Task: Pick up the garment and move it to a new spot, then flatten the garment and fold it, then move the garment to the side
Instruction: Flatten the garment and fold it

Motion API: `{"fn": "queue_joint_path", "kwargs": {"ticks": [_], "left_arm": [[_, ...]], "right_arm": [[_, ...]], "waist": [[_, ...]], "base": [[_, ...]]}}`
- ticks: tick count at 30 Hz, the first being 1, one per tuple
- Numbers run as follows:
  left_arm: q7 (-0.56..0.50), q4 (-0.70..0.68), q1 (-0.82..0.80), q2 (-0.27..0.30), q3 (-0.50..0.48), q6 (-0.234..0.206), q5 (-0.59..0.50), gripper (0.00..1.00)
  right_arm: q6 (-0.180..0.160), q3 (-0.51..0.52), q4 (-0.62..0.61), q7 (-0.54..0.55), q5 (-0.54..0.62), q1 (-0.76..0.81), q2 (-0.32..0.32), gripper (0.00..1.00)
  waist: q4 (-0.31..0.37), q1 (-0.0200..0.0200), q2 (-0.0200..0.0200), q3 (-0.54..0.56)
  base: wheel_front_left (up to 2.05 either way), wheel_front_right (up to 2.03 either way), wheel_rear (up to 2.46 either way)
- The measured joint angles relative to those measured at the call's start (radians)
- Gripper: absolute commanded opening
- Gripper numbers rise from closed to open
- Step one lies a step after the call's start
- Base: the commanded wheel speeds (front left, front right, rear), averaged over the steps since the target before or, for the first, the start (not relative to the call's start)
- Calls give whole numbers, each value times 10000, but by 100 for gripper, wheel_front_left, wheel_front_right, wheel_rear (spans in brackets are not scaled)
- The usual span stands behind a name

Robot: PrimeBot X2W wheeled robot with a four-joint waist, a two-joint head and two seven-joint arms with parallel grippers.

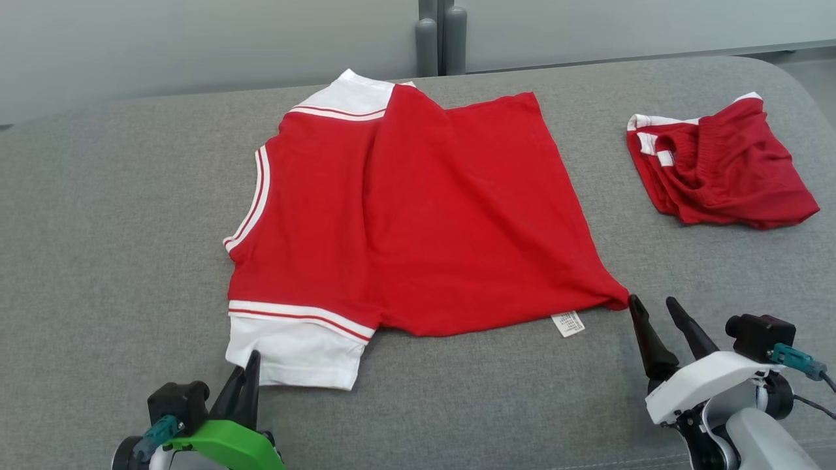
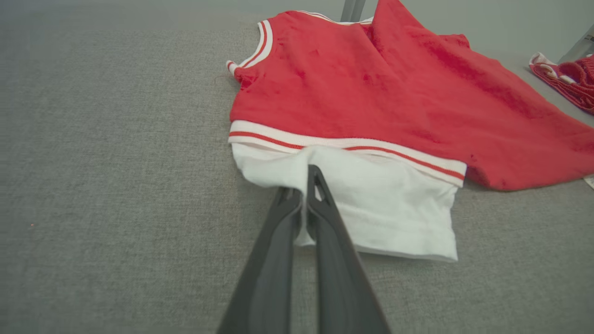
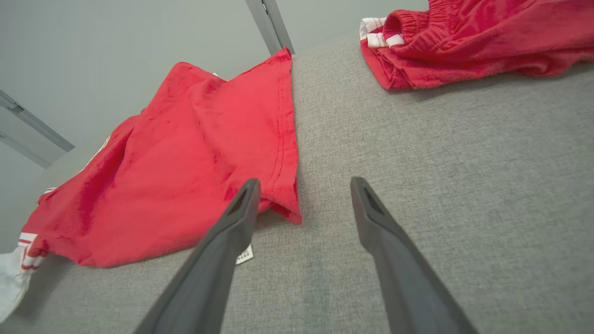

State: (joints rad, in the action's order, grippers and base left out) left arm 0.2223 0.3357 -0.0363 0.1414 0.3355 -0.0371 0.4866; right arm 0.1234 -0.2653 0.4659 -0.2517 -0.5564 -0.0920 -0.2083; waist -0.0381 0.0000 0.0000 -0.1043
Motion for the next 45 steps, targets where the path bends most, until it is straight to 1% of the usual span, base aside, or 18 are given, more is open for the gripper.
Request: {"fn": "queue_joint_path", "kwargs": {"ticks": [1, 5, 8, 10, 14, 18, 20, 23, 25, 33, 34, 35, 37, 38, 39, 40, 43, 45], "left_arm": [[0, -56, 106, 0, -4, -75, 0, 0], [2, -236, 180, 6, -6, -82, 0, 0], [2, -309, 179, 8, 44, -82, -6, 0], [2, -378, 180, 8, 107, -84, -27, 0], [75, -548, 199, 36, -27, -176, -27, 0], [79, -652, 221, 148, -240, -295, -27, 0], [86, -759, 227, 157, -445, -380, -27, 0], [88, -876, 230, 244, -742, -479, -23, 0], [88, -966, 255, 341, -794, -514, -25, 0], [88, -1210, 443, 326, -706, -514, -75, 0], [88, -1225, 463, 326, -706, -514, -75, 0], [86, -1235, 485, 324, -704, -516, -75, 0], [84, -1267, 570, 322, -704, -518, -75, 0], [81, -1279, 603, 322, -702, -529, -75, 0], [73, -1306, 616, 322, -702, -546, -75, 0], [71, -1344, 617, 324, -704, -560, -75, 0], [69, -1471, 618, 326, -709, -575, -75, 0], [56, -1515, 618, 326, -711, -596, -75, 0]], "right_arm": [[0, -15, 98, 0, -178, -2, 113, 100], [0, -82, 278, 4, -539, -25, 280, 100], [-2, 207, 445, 109, -1609, -36, 775, 100], [-2, 226, 512, 192, -2063, -42, 1060, 100], [-2, 322, 566, 364, -3012, -97, 1352, 100], [-2, 339, 656, 495, -3365, -242, 1266, 95], [-2, 336, 708, 516, -3434, -304, 1145, 95], [-2, 261, 849, 648, -3478, -439, 1062, 91], [-2, 132, 918, 771, -3507, -515, 1041, 91], [-2, -336, 1152, 1087, -3580, -536, 805, 86], [-2, -349, 1166, 1087, -3605, -537, 803, 84], [-2, -366, 1185, 1087, -3611, -539, 802, 79], [-2, -426, 1243, 1087, -3651, -556, 792, 56], [-2, -472, 1269, 1089, -3676, -584, 784, 48], [-2, -520, 1290, 1089, -3678, -623, 777, 45], [-2, -589, 1290, 1089, -3678, -662, 771, 45], [-2, -727, 1310, 1089, -3678, -806, 761, 38], [-2, -803, 1327, 1089, -3678, -930, 727, 31]], "waist": [[-87, 0, 0, -24], [-217, 0, 0, -102], [-300, 0, 0, -169], [-361, 0, 0, -204], [-462, 0, 0, -262], [-488, 0, 0, -263], [-496, 0, 0, -257], [-506, 0, 0, -245], [-517, 0, 0, -239], [-610, 0, 0, -212], [-617, 0, 0, -210], [-620, 0, 0, -210], [-621, 0, 0, -212], [-620, 0, 0, -215], [-618, 0, 0, -221], [-616, 0, 0, -227], [-606, 0, 0, -256], [-600, 0, 0, -276]], "base": [[0, 0, 0], [0, 0, 0], [0, 0, 0], [0, 0, 0], [0, 0, 0], [0, 0, 0], [0, 0, 0], [0, 0, 0], [0, 0, 0], [0, 0, 0], [0, 0, 0], [0, 0, 0], [0, 0, 0], [0, 0, 0], [0, 0, 0], [0, 0, 0], [0, 0, 0], [0, 0, 0]]}}
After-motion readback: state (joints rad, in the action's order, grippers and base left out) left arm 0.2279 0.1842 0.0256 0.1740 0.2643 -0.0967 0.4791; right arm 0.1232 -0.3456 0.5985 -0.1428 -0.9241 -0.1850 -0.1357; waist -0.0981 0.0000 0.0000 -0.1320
